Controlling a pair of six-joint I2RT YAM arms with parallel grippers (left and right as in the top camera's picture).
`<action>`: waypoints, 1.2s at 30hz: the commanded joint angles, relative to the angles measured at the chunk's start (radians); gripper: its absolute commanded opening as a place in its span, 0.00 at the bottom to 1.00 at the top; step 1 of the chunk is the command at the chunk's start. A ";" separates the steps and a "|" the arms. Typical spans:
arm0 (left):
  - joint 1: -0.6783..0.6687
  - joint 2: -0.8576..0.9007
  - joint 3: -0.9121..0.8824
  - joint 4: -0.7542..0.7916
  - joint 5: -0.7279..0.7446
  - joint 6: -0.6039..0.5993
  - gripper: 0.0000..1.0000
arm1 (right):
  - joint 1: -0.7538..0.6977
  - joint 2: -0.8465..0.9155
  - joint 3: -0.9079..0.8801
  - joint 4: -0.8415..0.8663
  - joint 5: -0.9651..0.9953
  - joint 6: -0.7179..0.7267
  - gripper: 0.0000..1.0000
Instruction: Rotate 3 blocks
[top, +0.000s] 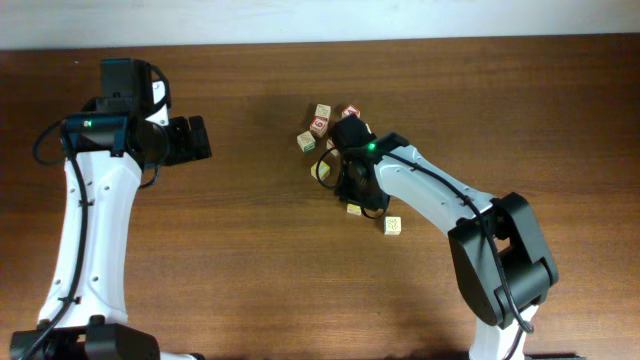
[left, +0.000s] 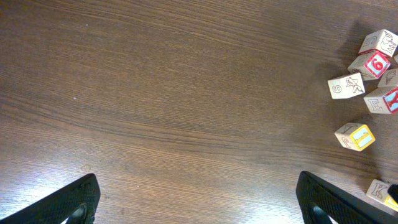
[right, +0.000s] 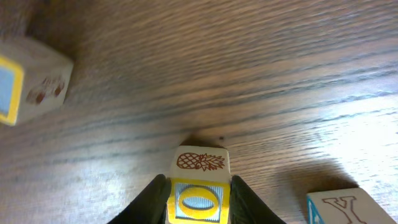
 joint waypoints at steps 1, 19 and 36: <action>0.007 0.003 0.017 0.001 -0.006 -0.013 0.99 | 0.003 0.008 -0.007 -0.020 -0.093 -0.136 0.30; 0.007 0.003 0.017 0.002 -0.006 -0.013 0.99 | -0.099 0.007 0.217 -0.080 -0.115 -0.347 0.54; 0.007 0.003 0.017 0.001 -0.006 -0.013 0.99 | 0.036 0.203 0.216 0.082 -0.082 -0.203 0.40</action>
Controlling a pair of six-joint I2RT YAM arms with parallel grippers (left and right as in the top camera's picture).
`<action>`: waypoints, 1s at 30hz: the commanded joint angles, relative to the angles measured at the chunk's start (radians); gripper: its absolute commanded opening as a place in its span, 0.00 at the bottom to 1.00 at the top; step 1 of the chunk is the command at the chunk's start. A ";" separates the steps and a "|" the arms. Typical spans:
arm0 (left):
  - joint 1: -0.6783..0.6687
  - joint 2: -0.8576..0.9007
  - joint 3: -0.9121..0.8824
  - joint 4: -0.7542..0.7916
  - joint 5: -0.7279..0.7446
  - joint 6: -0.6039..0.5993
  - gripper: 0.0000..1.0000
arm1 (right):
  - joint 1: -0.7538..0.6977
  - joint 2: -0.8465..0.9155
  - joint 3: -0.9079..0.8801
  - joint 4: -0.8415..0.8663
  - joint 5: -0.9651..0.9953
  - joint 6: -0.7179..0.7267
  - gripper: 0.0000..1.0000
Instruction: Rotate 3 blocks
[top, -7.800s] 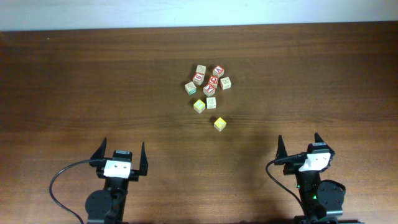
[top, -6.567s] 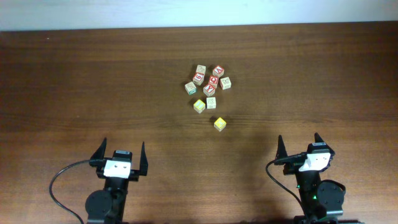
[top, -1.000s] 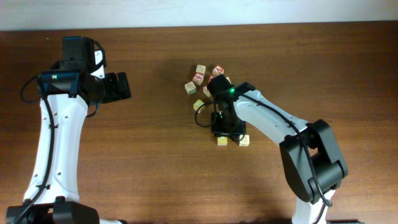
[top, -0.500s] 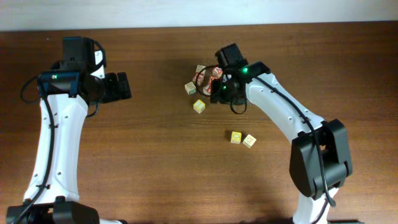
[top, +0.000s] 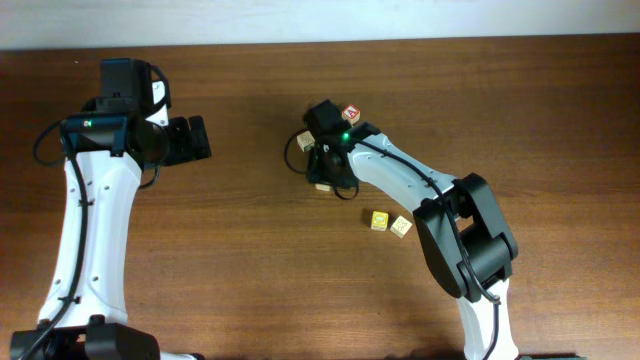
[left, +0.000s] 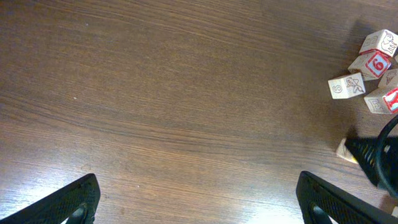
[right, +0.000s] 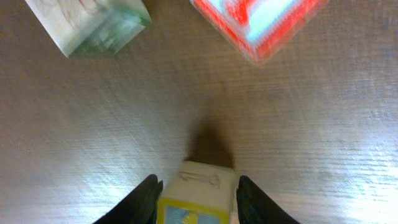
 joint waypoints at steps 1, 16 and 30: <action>0.006 0.002 0.017 0.002 -0.006 -0.012 0.99 | 0.000 0.009 0.010 -0.097 -0.033 -0.087 0.40; 0.006 0.002 0.017 0.002 -0.006 -0.013 0.99 | 0.026 -0.159 0.131 -0.489 -0.091 -0.409 0.46; 0.006 0.002 0.017 0.002 -0.006 -0.012 0.99 | -0.001 0.034 0.118 -0.369 0.051 -0.564 0.41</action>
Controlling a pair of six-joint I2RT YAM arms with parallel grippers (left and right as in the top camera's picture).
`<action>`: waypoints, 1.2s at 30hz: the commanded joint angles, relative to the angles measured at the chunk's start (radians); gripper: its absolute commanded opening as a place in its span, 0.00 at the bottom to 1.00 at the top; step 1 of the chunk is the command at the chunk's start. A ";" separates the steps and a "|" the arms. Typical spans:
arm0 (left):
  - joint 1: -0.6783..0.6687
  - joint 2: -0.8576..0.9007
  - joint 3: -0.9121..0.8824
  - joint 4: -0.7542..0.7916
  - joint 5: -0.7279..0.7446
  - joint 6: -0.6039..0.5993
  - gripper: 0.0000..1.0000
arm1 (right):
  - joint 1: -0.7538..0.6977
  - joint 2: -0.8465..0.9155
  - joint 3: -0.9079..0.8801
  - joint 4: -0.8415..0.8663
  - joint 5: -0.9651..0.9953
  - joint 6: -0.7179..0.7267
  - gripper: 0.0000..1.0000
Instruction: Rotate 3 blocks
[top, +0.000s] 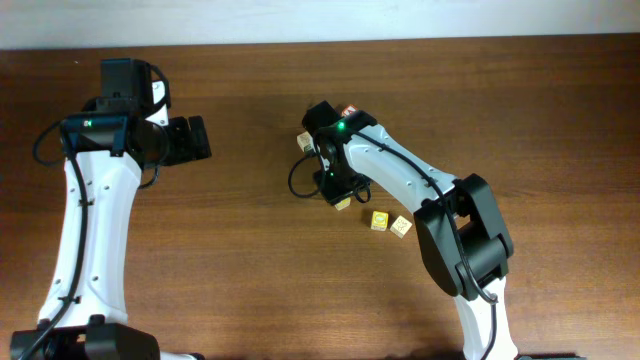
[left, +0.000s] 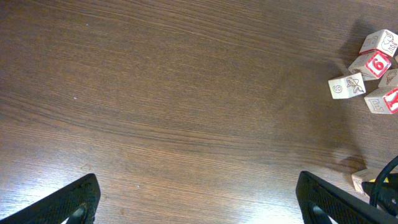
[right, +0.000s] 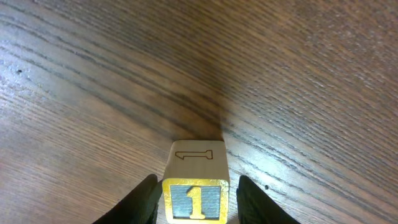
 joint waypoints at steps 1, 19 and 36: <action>0.006 0.002 0.016 0.002 -0.006 -0.012 0.99 | -0.005 0.015 -0.003 -0.008 0.023 0.041 0.35; 0.006 0.002 0.016 0.002 -0.006 -0.012 0.99 | -0.052 -0.154 0.458 -0.489 -0.068 0.247 0.48; 0.006 0.002 0.016 0.002 -0.006 -0.012 0.99 | -0.140 -0.167 -0.278 -0.056 -0.087 0.364 0.35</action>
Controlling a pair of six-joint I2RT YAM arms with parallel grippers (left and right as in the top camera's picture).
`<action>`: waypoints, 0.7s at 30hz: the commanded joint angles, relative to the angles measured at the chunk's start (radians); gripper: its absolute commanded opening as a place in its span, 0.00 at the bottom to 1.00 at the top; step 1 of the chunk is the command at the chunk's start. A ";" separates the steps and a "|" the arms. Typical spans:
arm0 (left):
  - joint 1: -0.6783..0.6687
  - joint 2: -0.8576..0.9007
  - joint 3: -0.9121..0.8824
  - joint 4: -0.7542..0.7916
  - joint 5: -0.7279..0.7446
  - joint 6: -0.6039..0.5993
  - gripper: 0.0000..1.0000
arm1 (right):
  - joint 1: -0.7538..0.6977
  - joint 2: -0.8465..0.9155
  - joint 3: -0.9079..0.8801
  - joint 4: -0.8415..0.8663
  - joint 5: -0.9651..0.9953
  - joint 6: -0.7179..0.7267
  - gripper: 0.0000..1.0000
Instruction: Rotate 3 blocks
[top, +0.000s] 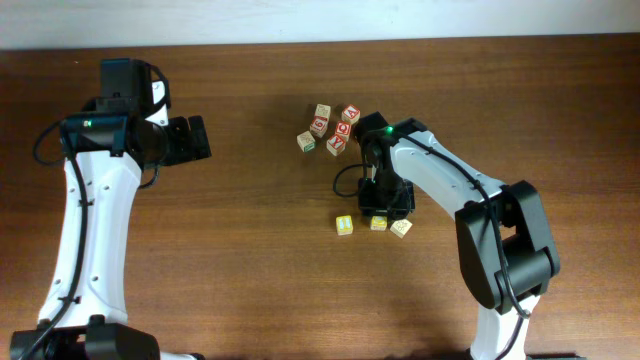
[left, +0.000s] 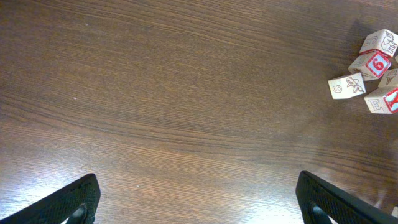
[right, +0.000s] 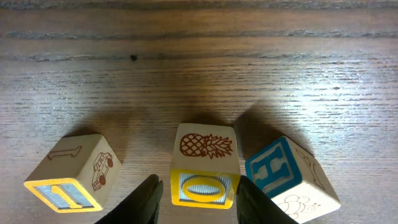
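Note:
Three blocks lie in a row below the middle of the table. A yellow "1" block with a car (right: 71, 180) (top: 344, 225) is on the left. A yellow "O" block with a pineapple (right: 204, 165) (top: 378, 223) is in the middle. A blue "H" block (right: 289, 177) (top: 401, 228) is on the right. My right gripper (right: 200, 199) (top: 385, 203) stands low over the row. Its jaws straddle the "O" block with a thin gap on the left side, and the block rests on the table. My left gripper (left: 199, 208) (top: 192, 140) hangs wide open over bare wood at far left.
A cluster of several more blocks (top: 330, 128) sits at the back centre, just up and left of my right arm. In the left wrist view that block cluster (left: 372, 65) is at the right edge. The table's far edge meets a white wall (top: 320, 20).
The "1" block, then between my right fingers left of the pair, now lies free in line with the "O" and "H" blocks. My right gripper has moved right and straddles the "O" block.
At first my right gripper was shut on the "O" block near the middle. Then that block lay beside the "H" block and the gripper was at the "1" block by the cluster. Later the "1" block sat nearer the pair. Now all three form a row. The left arm stayed still.

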 joint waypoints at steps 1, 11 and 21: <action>0.006 0.002 0.016 0.002 -0.006 -0.012 0.99 | 0.008 -0.001 -0.006 -0.002 0.009 -0.039 0.31; 0.006 0.002 0.016 0.002 -0.006 -0.013 0.99 | 0.079 -0.001 -0.005 0.082 -0.026 -0.152 0.31; 0.006 0.002 0.016 0.002 -0.006 -0.012 0.99 | 0.097 -0.001 -0.005 0.065 -0.040 -0.159 0.32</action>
